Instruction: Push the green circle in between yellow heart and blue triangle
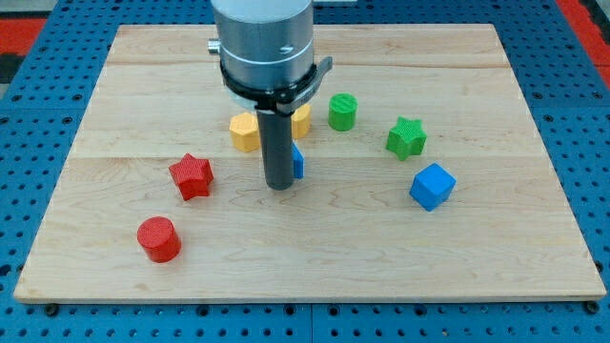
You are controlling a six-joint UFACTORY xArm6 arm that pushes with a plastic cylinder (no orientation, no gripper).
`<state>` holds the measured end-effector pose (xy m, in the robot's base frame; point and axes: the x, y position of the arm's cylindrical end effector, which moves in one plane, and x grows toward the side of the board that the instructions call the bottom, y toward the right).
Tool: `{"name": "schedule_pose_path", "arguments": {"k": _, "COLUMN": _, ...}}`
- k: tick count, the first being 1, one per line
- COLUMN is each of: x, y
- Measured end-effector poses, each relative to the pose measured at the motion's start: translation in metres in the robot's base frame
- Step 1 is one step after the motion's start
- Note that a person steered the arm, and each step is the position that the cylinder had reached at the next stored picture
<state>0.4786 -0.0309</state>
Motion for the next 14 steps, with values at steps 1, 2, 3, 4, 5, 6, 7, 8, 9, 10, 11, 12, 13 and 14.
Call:
{"name": "schedule_pose_path", "arguments": {"k": 1, "x": -0.010, "y": 0.038}}
{"name": "schedule_pose_path", "arguments": {"k": 2, "x": -0.017, "y": 0.054}}
{"name": "schedule_pose_path", "arguments": {"k": 3, "x": -0.043, "y": 0.099}}
{"name": "schedule_pose_path", "arguments": {"k": 4, "x": -0.038, "y": 0.093}}
{"name": "schedule_pose_path", "arguments": {"k": 5, "x": -0.063, "y": 0.135}}
{"name": "schedule_pose_path", "arguments": {"k": 6, "x": -0.099, "y": 0.158}}
{"name": "schedule_pose_path", "arguments": {"k": 7, "x": -0.116, "y": 0.165}}
{"name": "schedule_pose_path", "arguments": {"k": 8, "x": -0.113, "y": 0.143}}
{"name": "schedule_pose_path", "arguments": {"k": 9, "x": -0.102, "y": 0.098}}
{"name": "schedule_pose_path", "arguments": {"k": 10, "x": -0.125, "y": 0.063}}
{"name": "schedule_pose_path", "arguments": {"k": 11, "x": -0.103, "y": 0.036}}
{"name": "schedule_pose_path", "arguments": {"k": 12, "x": -0.123, "y": 0.034}}
{"name": "schedule_pose_path", "arguments": {"k": 13, "x": -0.125, "y": -0.010}}
{"name": "schedule_pose_path", "arguments": {"k": 14, "x": -0.105, "y": -0.033}}
